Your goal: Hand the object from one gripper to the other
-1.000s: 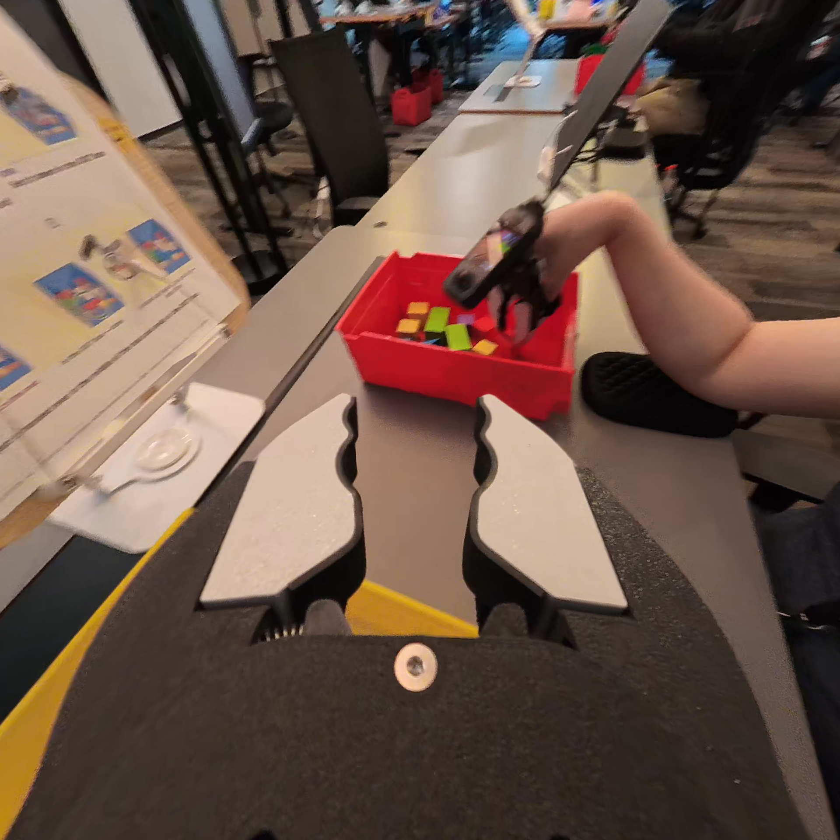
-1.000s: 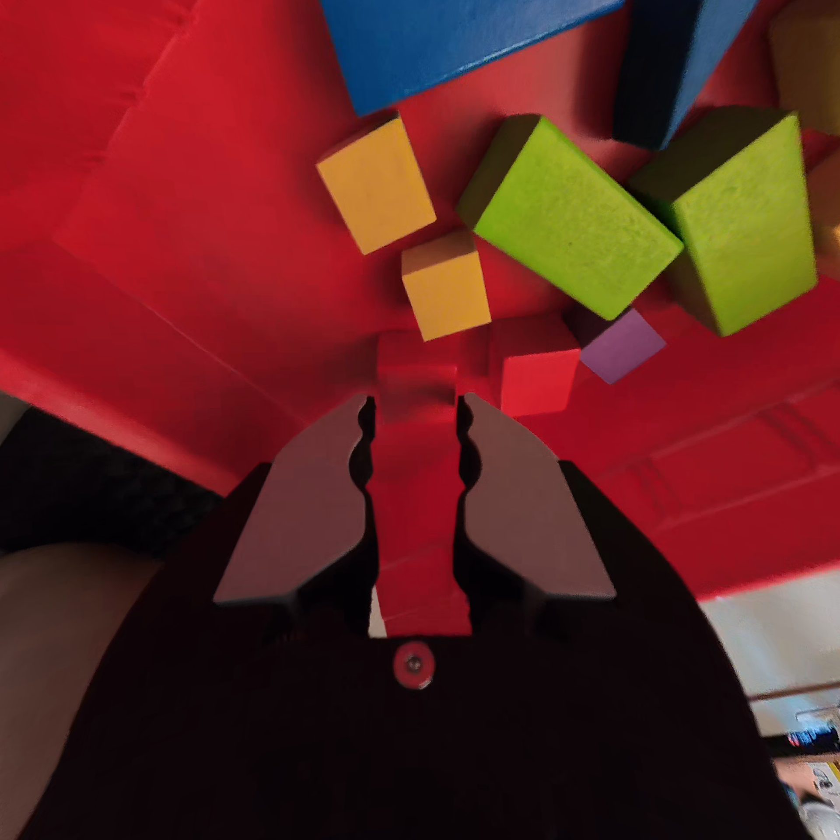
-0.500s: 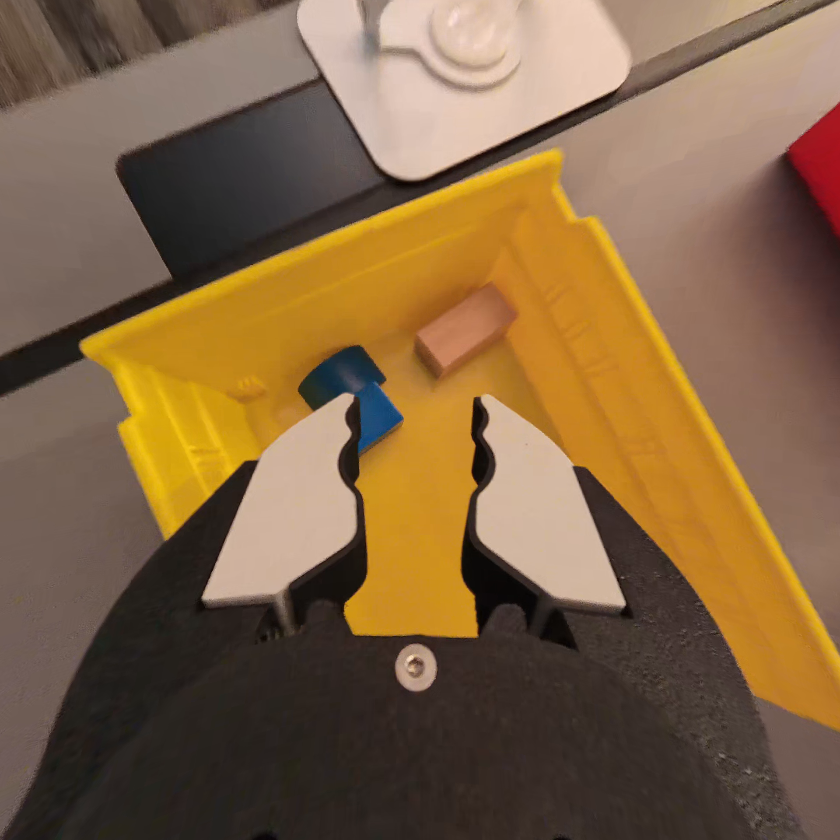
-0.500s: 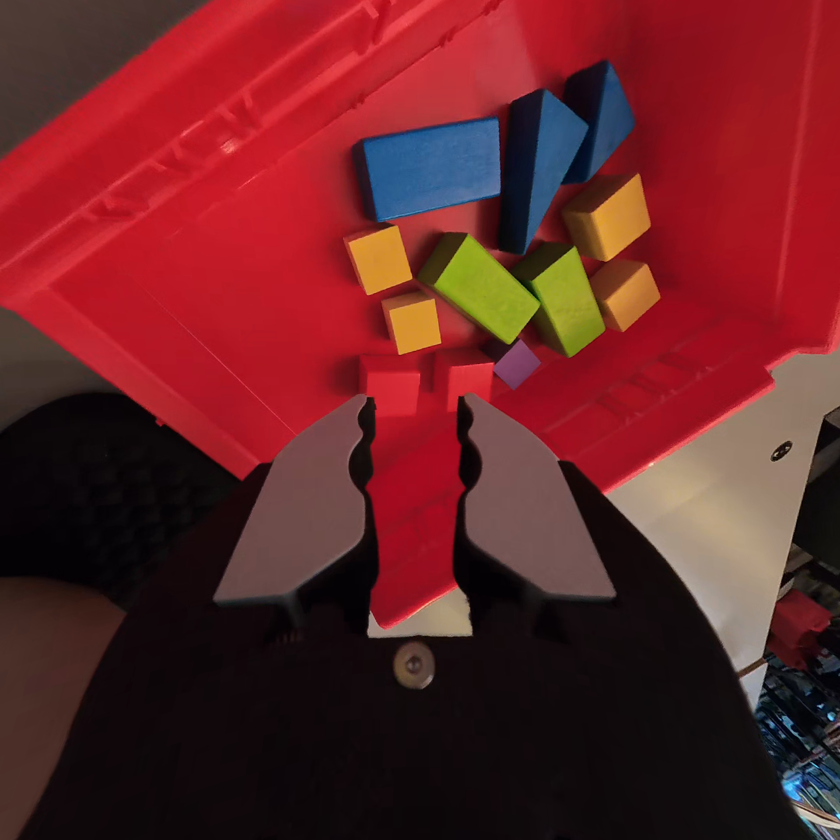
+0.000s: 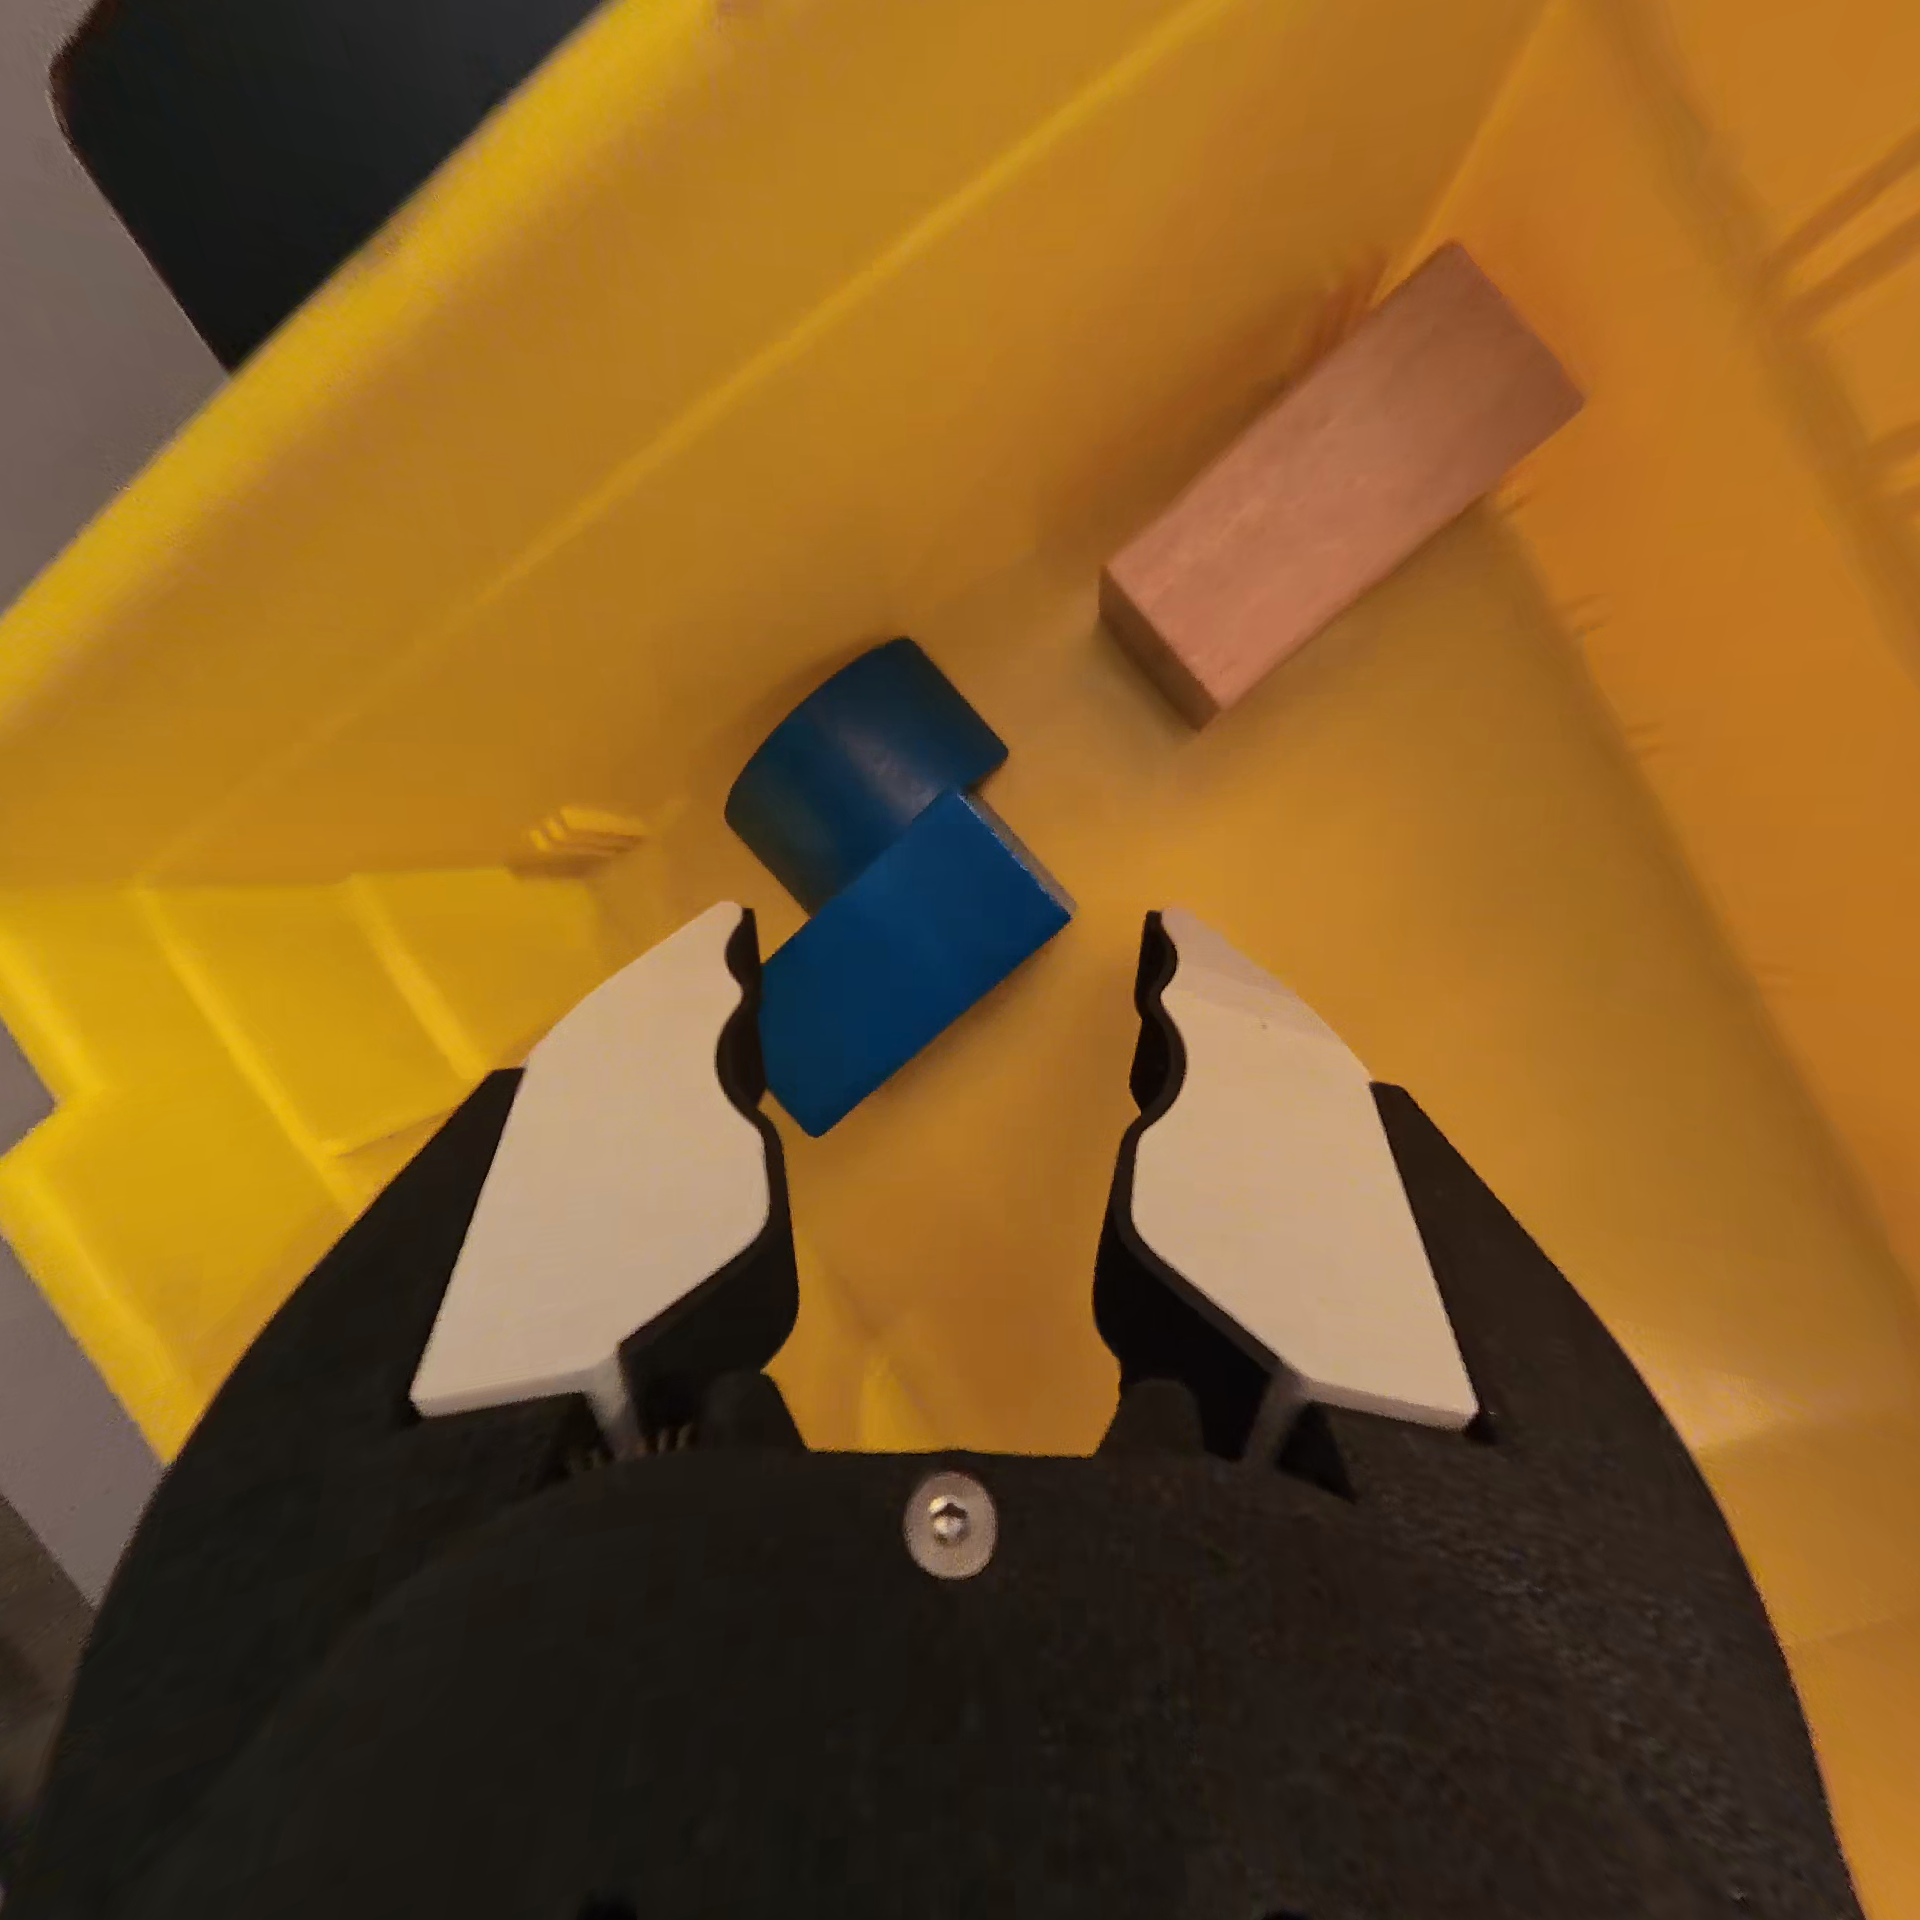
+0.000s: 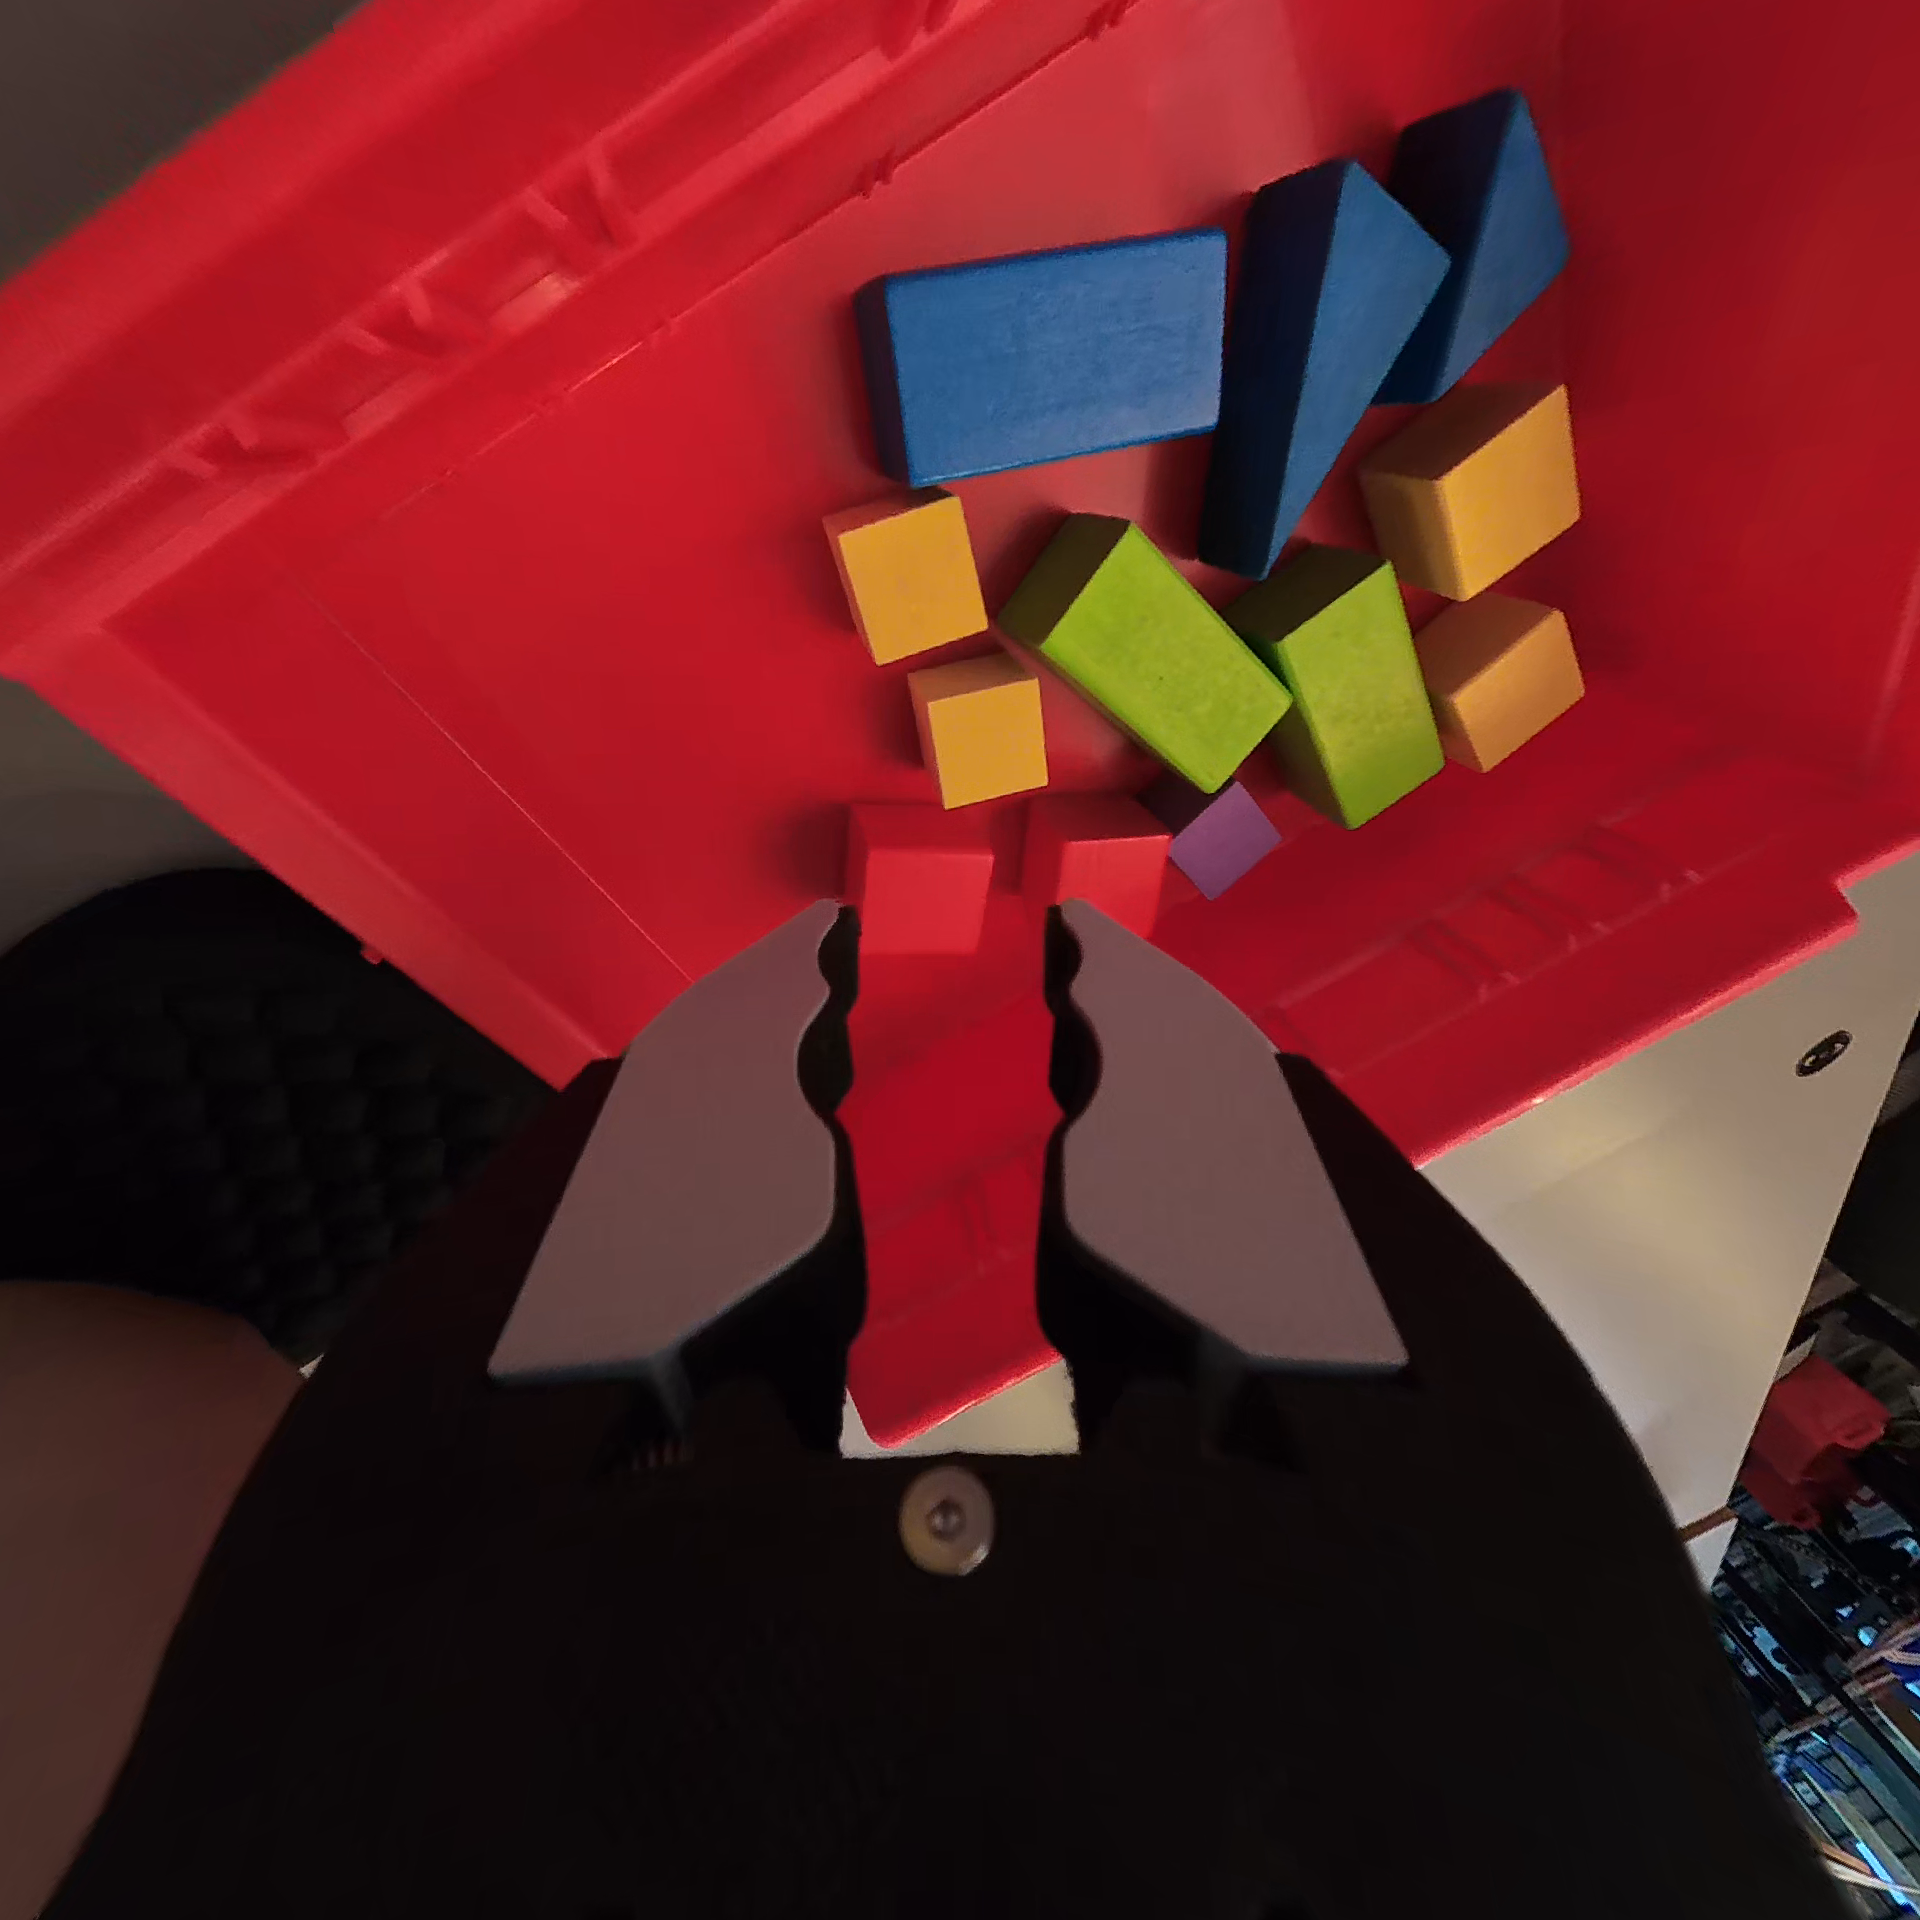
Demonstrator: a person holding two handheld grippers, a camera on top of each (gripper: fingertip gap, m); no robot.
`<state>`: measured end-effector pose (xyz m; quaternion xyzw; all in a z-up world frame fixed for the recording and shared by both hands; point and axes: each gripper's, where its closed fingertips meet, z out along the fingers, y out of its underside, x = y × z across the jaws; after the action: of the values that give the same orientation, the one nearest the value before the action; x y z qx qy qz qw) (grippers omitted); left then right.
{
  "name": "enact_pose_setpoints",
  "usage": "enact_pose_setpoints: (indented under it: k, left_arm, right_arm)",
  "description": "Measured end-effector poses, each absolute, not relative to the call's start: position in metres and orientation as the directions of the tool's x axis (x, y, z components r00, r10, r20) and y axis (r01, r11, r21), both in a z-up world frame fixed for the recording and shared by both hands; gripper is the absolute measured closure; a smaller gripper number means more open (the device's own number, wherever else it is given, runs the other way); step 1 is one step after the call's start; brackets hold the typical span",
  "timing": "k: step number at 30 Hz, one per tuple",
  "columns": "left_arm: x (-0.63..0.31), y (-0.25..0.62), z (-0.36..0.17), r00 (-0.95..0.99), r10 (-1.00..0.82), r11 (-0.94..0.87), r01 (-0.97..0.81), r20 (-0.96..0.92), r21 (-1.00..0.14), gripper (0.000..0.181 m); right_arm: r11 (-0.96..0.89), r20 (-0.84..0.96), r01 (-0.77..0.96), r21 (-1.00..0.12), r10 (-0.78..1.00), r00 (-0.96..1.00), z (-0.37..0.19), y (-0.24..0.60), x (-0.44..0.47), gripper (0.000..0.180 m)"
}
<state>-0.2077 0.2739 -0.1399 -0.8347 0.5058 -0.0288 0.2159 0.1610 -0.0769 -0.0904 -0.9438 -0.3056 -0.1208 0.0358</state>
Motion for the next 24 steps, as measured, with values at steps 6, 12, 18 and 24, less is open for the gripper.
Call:
enact_pose_setpoints:
  k: [6,12,18,24]
  left_arm:
    - [-0.215,0.257,-0.140,0.468,-0.876,-0.414,-0.854,-0.117,-0.315,0.131]
    - [-0.216,0.249,-0.145,0.461,-0.884,-0.426,-0.862,-0.075,-0.276,0.134]
    - [-0.211,0.249,-0.149,0.464,-0.885,-0.435,-0.853,-0.038,-0.289,0.146]
    - [-0.209,0.242,-0.145,0.461,-0.887,-0.445,-0.850,0.010,-0.282,0.147]
  right_arm:
    - [-0.807,0.240,0.590,0.016,0.576,0.782,-0.093,-0.077,0.160,0.144]
    - [-0.802,0.237,0.596,0.026,0.584,0.776,-0.094,-0.077,0.158,0.144]
    - [-0.800,0.230,0.599,0.034,0.590,0.774,-0.096,-0.078,0.158,0.144]
    - [-0.797,0.231,0.603,0.035,0.593,0.771,-0.095,-0.079,0.158,0.146]
